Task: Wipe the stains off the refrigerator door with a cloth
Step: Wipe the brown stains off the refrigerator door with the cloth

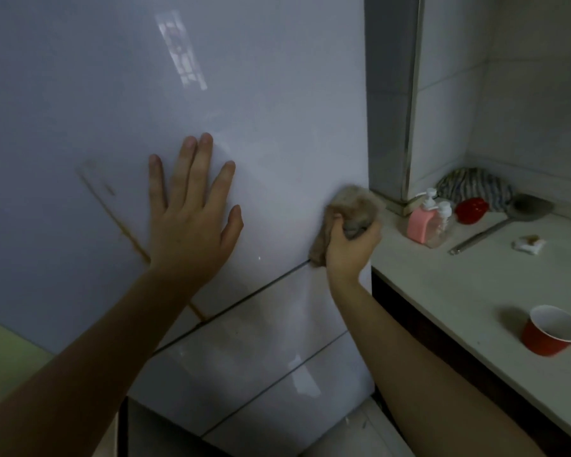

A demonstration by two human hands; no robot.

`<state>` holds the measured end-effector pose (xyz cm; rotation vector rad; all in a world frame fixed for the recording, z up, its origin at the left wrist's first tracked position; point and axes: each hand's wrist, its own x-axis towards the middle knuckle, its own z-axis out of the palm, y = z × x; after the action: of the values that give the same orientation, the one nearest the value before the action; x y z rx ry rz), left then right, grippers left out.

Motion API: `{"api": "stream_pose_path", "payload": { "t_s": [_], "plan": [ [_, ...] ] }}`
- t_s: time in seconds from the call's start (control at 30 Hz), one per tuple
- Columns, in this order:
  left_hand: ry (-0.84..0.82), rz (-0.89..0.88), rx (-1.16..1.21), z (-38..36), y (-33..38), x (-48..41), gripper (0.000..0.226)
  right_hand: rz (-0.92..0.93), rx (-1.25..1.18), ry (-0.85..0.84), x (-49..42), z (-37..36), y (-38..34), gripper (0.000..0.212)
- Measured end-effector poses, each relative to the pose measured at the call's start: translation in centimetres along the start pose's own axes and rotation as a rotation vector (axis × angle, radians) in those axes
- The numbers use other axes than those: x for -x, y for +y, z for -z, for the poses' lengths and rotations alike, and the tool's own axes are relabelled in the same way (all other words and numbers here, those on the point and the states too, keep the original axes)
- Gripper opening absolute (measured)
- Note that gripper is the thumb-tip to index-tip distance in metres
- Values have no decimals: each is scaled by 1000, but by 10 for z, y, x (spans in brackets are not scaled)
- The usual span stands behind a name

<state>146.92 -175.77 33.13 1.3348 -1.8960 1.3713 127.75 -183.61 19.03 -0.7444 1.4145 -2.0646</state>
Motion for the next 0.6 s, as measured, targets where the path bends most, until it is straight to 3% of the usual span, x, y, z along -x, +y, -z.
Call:
{"api": "stream_pose_path", "payload": {
  "t_s": [0.17, 0.23, 0.3, 0.47, 0.6],
  "plan": [
    [34, 0, -7, -7, 0, 2, 51, 224, 83, -372, 47, 8, 5, 65],
    [39, -2, -2, -8, -2, 3, 51, 238, 76, -425, 40, 11, 6, 66],
    [48, -3, 5, -9, -2, 3, 51, 177, 42, -351, 23, 11, 4, 66],
    [36, -14, 25, -6, -2, 3, 51, -137, -102, 42, -36, 11, 6, 58],
    [39, -21, 16, -6, -4, 4, 52, -195, -74, 46, -35, 12, 13, 57]
  ]
}}
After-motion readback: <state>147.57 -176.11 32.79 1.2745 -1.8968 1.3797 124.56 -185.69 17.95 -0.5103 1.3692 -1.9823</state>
